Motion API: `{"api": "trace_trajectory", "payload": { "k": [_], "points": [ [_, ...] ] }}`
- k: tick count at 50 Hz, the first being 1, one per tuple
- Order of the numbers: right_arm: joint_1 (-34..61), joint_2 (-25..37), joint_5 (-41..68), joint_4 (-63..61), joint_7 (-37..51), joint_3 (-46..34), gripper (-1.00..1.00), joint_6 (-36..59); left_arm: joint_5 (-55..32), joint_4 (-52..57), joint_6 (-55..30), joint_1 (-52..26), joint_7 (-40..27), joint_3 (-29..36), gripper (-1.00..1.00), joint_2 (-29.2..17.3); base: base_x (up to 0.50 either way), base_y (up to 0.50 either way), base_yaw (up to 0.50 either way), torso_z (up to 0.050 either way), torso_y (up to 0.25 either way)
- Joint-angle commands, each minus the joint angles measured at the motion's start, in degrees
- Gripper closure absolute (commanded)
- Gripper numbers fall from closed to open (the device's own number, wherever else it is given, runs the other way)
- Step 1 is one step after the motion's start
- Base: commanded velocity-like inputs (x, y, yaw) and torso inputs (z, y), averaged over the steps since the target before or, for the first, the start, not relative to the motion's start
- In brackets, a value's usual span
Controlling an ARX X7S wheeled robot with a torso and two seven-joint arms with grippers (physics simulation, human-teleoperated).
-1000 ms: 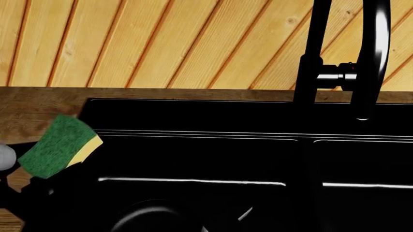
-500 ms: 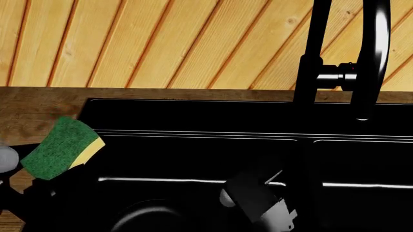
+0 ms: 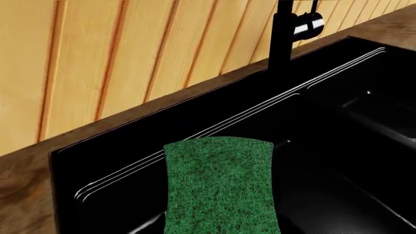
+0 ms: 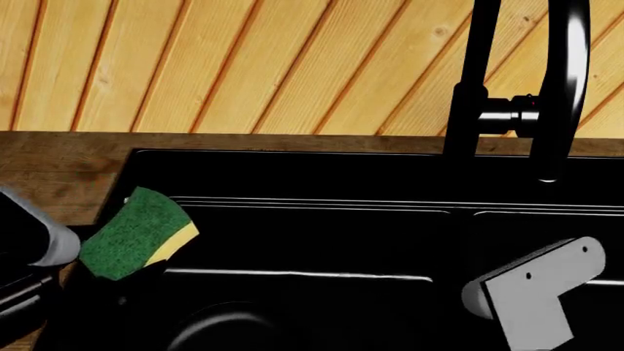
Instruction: Pick the pan and sponge and place them into the sink. Then turn on the water.
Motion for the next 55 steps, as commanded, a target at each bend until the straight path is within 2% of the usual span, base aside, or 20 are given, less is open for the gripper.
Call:
{"api": "trace_trajectory", "payload": {
  "k": [1, 5, 6, 11, 21, 27, 35, 45, 55],
  "points": [
    [-20.28, 8.14, -1.17, -4.02, 1.30, 11.70, -1.00, -15.55, 1.16, -2.55, -3.16, -4.67, -0.21, 4.76, 1.00, 3.32, 0.00, 0.00, 0.00, 0.000, 0.000],
    [-28.49, 11.29, 1.09, -4.80, 2.17, 19.61, -1.00, -21.17, 2.34, -4.41, -5.45, -7.98, 0.65, 7.98, 1.00, 5.17, 0.00, 0.00, 0.00, 0.000, 0.000],
    [-30.32, 12.25, 0.69, -4.84, 2.47, 20.77, -1.00, -21.40, 2.46, -6.08, -5.90, -9.78, 0.45, 8.29, 1.00, 6.82, 0.00, 0.00, 0.00, 0.000, 0.010],
    [-36.72, 12.95, 0.81, -5.89, 2.84, 26.32, -1.00, -23.68, 5.20, -8.92, -6.42, -11.93, 3.48, 13.71, 1.00, 9.94, 0.00, 0.00, 0.00, 0.000, 0.000],
    [-42.06, 11.57, 0.13, -5.45, 1.69, 30.30, -1.00, -25.04, 9.87, -16.80, -4.08, -13.44, 7.03, 19.18, 1.00, 14.62, 0.00, 0.00, 0.00, 0.000, 0.000],
    [-46.14, 11.17, 0.40, -6.50, 1.46, 33.87, -1.00, -25.07, 11.92, -18.94, -1.21, -10.34, 8.26, 21.59, 1.00, 15.68, 0.00, 0.00, 0.00, 0.000, 0.000],
    [-47.35, 10.35, 0.22, -6.82, 1.23, 34.64, -1.00, -24.98, 15.31, -24.84, 3.34, -7.62, 10.68, 24.42, 1.00, 17.70, 0.00, 0.00, 0.00, 0.000, 0.000],
    [-43.10, 9.59, -0.41, -5.19, 0.58, 30.13, -1.00, -24.44, 16.15, -26.03, 3.82, -6.10, 11.29, 26.06, 1.00, 17.53, 0.00, 0.00, 0.00, 0.000, 0.000],
    [-43.72, 8.86, -0.56, -4.58, 0.34, 30.14, -1.00, -24.35, 16.51, -27.84, 4.55, -4.63, 11.63, 26.66, 1.00, 17.45, 0.00, 0.00, 0.00, 0.000, 0.000]
  ]
}}
